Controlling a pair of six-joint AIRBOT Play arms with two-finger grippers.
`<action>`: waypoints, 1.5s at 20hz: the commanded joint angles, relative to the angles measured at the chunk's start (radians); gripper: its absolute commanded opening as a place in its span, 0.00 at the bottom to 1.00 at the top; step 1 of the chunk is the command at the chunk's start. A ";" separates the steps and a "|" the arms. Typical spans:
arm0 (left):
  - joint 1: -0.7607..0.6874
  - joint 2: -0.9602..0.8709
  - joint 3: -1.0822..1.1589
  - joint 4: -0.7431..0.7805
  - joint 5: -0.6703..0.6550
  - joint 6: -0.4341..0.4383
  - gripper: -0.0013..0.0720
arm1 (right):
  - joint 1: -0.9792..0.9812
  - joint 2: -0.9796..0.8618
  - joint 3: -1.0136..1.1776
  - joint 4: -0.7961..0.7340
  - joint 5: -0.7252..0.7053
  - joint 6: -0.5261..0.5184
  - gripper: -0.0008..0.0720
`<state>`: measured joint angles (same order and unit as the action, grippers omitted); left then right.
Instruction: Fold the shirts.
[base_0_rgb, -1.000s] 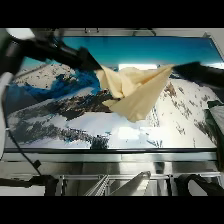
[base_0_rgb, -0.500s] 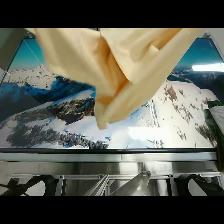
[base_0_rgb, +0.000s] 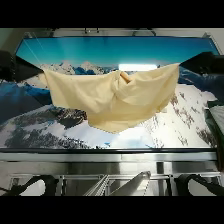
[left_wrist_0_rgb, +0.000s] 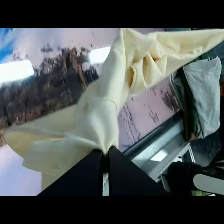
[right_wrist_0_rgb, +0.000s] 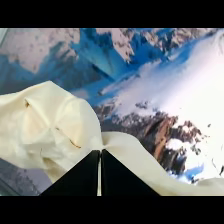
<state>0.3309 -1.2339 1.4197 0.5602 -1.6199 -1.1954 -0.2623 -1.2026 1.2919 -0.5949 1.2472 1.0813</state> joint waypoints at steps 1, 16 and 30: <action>0.011 -0.117 -0.149 -0.002 0.008 0.046 0.42 | 0.002 -0.148 -0.019 -0.023 -0.047 -0.012 0.75; -0.281 -0.476 -0.314 -0.002 0.091 0.058 0.97 | -0.103 -0.183 -0.500 -0.111 -0.136 -0.034 0.79; -0.570 -0.791 0.181 0.260 0.146 -0.167 0.38 | 0.077 -0.356 -0.502 0.214 -0.301 -0.117 0.10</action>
<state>-0.2283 -2.0022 1.5150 0.7818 -1.4609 -1.3251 -0.1951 -1.5421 0.7849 -0.4427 0.9611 0.9920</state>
